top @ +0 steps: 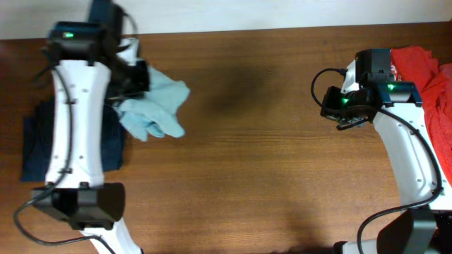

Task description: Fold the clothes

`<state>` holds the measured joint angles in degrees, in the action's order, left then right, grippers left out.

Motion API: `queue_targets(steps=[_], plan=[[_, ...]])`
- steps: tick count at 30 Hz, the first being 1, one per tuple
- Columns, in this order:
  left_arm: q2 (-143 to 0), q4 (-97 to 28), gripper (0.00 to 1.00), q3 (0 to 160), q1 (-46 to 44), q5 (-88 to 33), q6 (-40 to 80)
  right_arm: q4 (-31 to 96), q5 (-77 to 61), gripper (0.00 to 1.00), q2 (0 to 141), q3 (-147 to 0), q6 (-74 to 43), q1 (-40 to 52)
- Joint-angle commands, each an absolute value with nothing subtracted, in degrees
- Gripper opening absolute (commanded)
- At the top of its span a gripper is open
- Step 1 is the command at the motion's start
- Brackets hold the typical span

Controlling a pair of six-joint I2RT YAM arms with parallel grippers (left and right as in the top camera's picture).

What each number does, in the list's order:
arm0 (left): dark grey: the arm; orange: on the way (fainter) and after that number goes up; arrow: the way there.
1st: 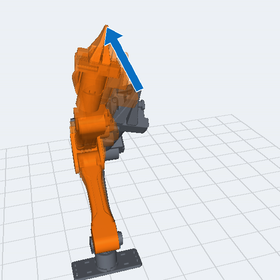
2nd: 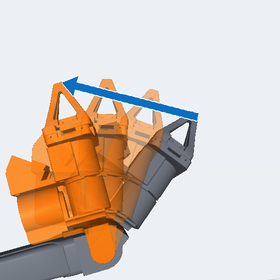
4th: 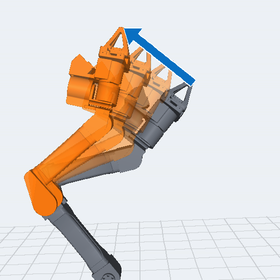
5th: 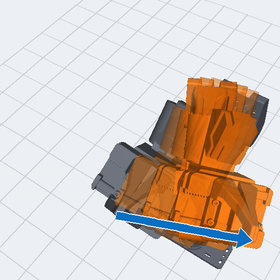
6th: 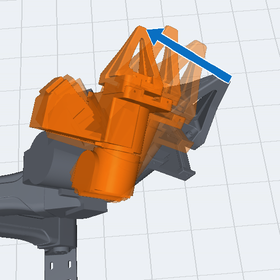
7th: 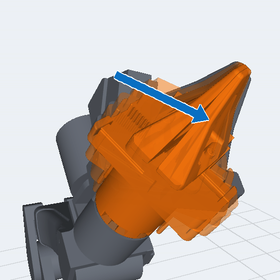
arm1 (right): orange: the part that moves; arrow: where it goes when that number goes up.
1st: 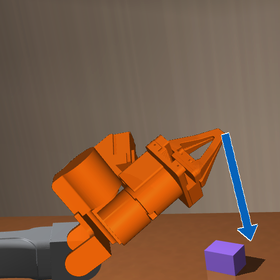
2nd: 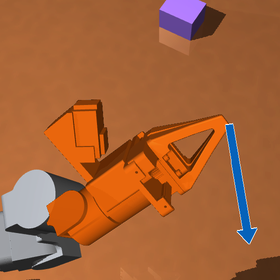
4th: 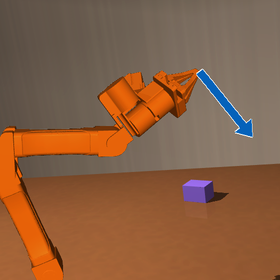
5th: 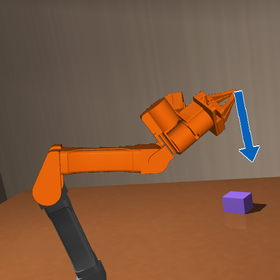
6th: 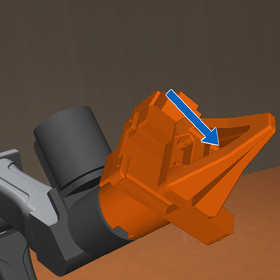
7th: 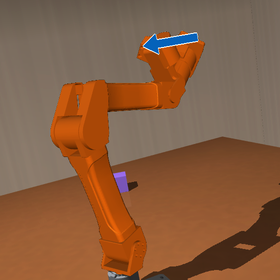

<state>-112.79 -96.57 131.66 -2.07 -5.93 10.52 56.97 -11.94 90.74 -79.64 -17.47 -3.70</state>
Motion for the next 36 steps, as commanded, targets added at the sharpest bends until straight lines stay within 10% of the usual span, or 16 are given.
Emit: queue_targets(steps=[1,21,36], plan=[[-112.2,-96.7,0.00,130.4,5.6,-9.6,10.9,57.3,-11.8,0.10,90.7,-79.8,-16.9,-3.8],[-75.7,-96.7,0.00,126.1,21.6,-5.7,13.3,57.4,-11.8,0.11,90.7,-79.8,-16.7,-3.8],[-85.6,-75.5,0.00,88.4,27.7,-3.0,14.1,57.7,-11.8,0.11,90.7,-79.8,-16.8,-3.8]])
